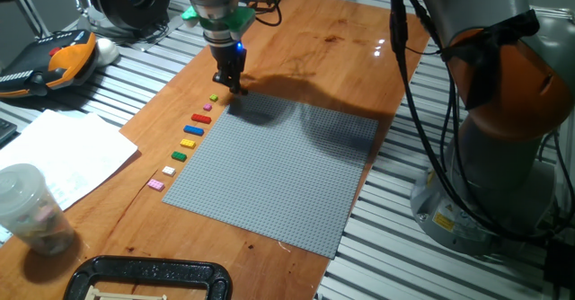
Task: Build with small Lego blocks
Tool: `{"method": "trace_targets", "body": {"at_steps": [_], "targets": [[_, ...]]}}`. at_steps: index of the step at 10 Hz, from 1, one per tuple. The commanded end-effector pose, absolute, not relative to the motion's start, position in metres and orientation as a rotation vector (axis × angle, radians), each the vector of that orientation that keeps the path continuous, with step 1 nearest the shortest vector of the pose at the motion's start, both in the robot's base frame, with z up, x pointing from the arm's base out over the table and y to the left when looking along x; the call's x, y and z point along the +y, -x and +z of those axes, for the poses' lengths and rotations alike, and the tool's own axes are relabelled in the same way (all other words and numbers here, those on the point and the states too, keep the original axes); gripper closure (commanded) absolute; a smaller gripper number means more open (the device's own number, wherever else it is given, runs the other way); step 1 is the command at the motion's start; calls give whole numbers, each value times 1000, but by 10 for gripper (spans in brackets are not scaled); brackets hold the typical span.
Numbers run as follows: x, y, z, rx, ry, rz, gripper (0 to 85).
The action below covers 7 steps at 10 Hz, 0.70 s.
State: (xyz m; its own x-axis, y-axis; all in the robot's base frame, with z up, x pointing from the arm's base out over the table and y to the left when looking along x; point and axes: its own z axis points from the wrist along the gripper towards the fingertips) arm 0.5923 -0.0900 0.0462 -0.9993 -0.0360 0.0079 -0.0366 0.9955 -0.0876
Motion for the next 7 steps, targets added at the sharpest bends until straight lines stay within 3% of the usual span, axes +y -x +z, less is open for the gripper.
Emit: {"method": "trace_targets", "body": {"at_steps": [1,7], "targets": [[-90,-592,46,-3138,-49,149,850],[-90,-581,49,-3123,-41,100,850]]}}
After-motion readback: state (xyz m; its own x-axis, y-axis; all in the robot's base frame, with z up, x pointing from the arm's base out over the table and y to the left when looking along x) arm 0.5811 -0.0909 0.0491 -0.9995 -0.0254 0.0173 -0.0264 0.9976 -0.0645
